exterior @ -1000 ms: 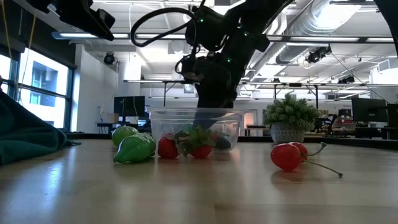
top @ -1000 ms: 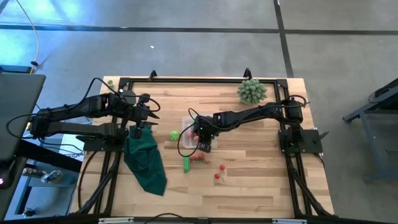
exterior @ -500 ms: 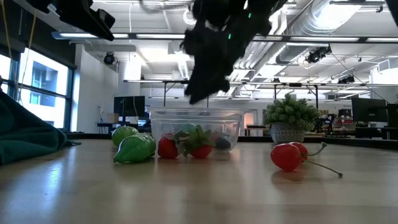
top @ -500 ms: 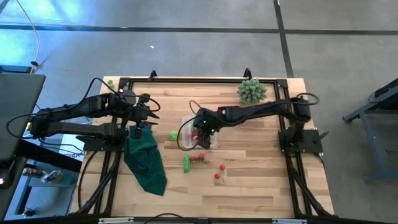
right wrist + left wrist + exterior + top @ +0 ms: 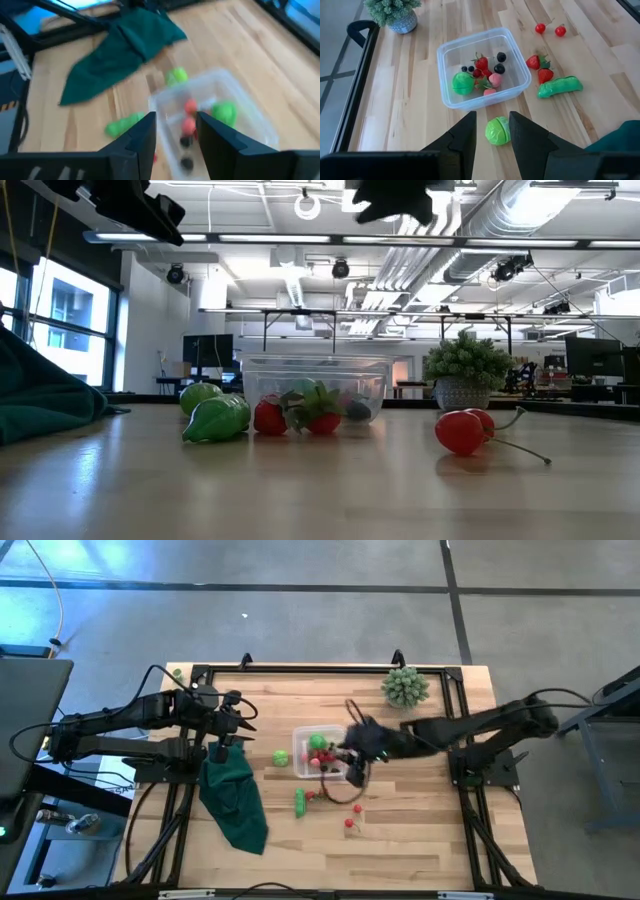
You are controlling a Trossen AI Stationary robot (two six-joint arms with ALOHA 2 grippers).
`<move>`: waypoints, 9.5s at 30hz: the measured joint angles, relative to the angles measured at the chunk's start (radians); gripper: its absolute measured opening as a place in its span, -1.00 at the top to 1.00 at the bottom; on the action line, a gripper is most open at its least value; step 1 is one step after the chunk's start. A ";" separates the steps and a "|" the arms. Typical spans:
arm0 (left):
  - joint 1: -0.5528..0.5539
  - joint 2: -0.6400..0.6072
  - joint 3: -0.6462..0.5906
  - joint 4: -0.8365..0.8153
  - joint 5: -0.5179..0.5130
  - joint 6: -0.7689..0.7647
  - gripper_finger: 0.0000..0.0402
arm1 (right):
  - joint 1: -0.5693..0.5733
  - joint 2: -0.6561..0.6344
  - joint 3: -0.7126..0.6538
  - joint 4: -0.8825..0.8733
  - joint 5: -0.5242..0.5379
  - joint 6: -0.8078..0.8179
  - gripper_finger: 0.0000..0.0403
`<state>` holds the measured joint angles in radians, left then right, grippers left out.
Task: Pick and placing Produce into tupperware
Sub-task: Put the red cherry into the transparent bin
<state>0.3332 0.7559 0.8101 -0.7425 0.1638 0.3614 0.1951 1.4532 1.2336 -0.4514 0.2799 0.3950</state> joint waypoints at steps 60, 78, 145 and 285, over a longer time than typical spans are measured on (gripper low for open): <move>0.000 0.000 0.000 0.000 0.000 0.000 0.47 | 0.243 0.372 -0.100 -0.086 -0.091 1.248 0.28; 0.000 0.000 0.000 0.000 0.000 0.000 0.47 | 0.243 0.420 -0.099 -0.108 -0.105 1.297 -0.21; 0.000 0.000 0.000 0.000 0.000 0.000 0.47 | 0.082 0.340 0.373 -0.373 0.194 0.606 0.52; 0.000 0.000 0.000 0.000 0.000 0.000 0.47 | 0.293 0.654 0.420 -0.452 -0.058 0.279 -0.26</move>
<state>0.3332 0.7563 0.8097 -0.7422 0.1638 0.3611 0.4884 2.1067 1.6535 -0.9029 0.2218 0.6741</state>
